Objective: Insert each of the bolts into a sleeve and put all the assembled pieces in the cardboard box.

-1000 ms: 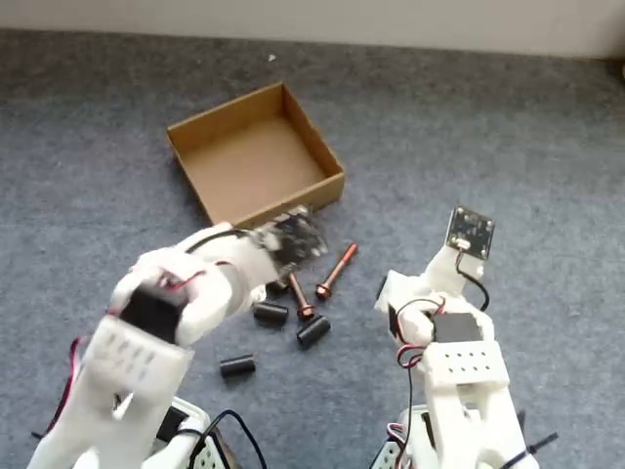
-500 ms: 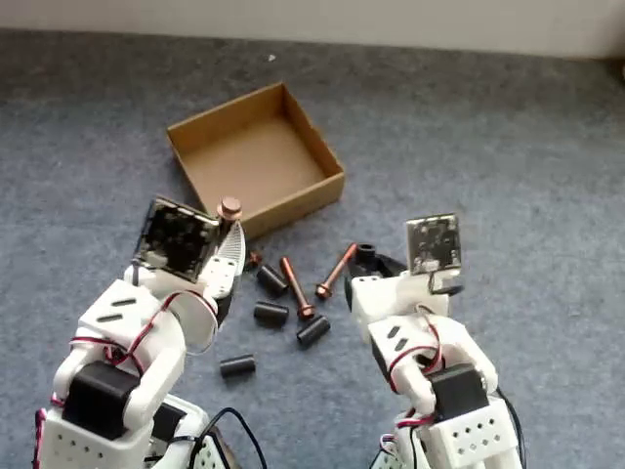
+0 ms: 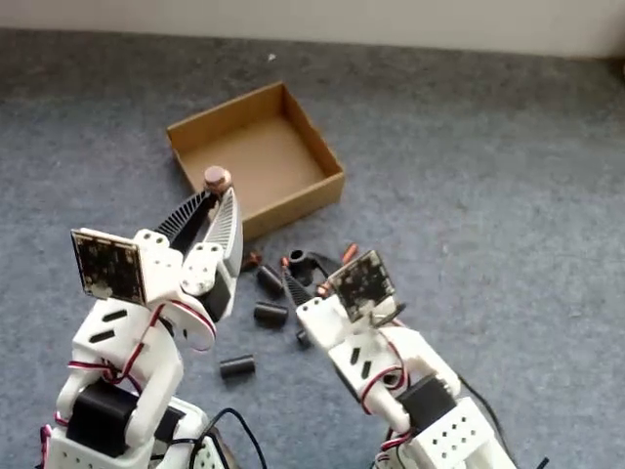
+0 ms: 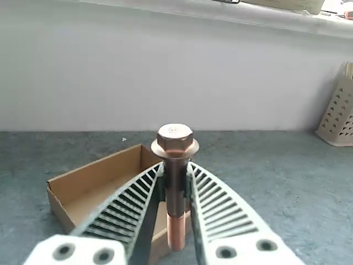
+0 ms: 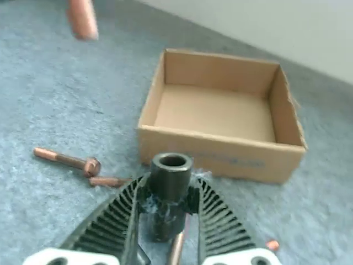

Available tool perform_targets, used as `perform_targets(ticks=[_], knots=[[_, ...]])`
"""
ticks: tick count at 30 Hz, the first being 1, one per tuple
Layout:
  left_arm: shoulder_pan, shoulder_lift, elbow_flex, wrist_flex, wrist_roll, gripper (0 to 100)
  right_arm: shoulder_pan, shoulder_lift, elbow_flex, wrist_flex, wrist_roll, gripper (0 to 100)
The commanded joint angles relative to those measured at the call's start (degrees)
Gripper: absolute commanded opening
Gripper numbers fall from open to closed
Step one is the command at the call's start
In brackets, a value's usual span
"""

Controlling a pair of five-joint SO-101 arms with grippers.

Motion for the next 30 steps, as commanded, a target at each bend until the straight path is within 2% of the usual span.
perform_targets(ticks=[1,10,30], knots=[[0.1,-0.9,1.5,-4.4,2.8,1,-2.6,-1.0,-0.2,-6.0,1.1,0.5],[7.3,-0.9,4.5,-5.2,2.7,1,-5.1,-0.8,-0.1,-9.4,1.1,0.5],[10.5,-1.0,5.5,-4.8,2.5,1,-5.0,-1.1,-0.5,-9.7,1.0,0.5]])
